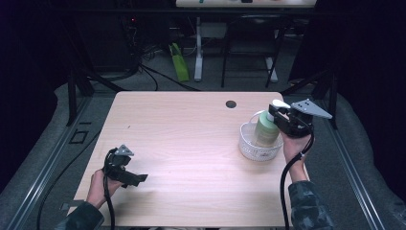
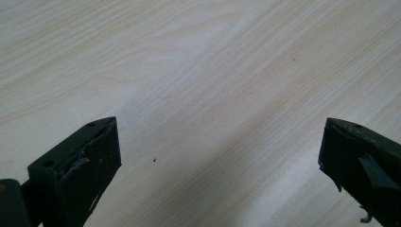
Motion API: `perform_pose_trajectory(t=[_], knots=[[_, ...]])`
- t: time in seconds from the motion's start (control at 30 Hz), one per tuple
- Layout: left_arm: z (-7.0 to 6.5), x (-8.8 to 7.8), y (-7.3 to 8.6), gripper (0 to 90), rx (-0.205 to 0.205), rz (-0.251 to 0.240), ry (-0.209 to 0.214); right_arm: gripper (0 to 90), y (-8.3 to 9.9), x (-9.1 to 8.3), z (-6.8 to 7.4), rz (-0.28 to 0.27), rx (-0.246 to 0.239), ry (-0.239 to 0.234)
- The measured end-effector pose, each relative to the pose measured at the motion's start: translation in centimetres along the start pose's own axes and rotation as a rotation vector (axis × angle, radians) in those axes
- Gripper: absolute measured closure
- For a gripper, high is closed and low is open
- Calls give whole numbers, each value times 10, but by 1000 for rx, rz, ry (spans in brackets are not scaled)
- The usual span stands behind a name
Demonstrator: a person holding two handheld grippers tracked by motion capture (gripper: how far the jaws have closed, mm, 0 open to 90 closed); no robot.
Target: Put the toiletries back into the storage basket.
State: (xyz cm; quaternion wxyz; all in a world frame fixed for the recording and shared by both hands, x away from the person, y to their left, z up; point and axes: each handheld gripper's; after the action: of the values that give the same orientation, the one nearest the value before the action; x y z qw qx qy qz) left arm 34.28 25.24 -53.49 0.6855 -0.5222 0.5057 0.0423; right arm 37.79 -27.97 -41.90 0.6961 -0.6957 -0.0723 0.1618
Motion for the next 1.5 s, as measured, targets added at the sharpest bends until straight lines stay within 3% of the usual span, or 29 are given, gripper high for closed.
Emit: perform_pose_trajectory(t=[0.57,0.6,0.67,0.8,0.97,1.33,1.5], knots=[[0,1,0,0,0,3,4,643,-3,2,3,23,-3,-4],[0,1,0,0,-2,1,2,593,-4,1,2,33,11,-16],[0,0,0,0,-2,2,3,586,-4,1,2,42,13,-16],[0,0,0,0,3,3,2,422,-10,-1,4,98,26,-38],[0,0,-1,0,7,1,5,278,-13,-5,6,118,40,-18],[-1,0,-1,0,9,0,-3,150,-22,-21,7,175,32,-20],[-2,0,-1,0,14,9,2,83,-23,-33,14,231,25,-61]])
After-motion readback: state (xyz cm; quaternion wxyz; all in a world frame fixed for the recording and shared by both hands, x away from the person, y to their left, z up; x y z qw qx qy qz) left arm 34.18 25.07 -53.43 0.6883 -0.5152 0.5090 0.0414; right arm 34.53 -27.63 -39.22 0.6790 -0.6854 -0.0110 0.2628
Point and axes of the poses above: each handheld gripper's, and its own axes: x roughly forward along the jaws, y roughly out of its underside, z roughly to its left, and after that the axes turned 7 degrees about -z, right-handed
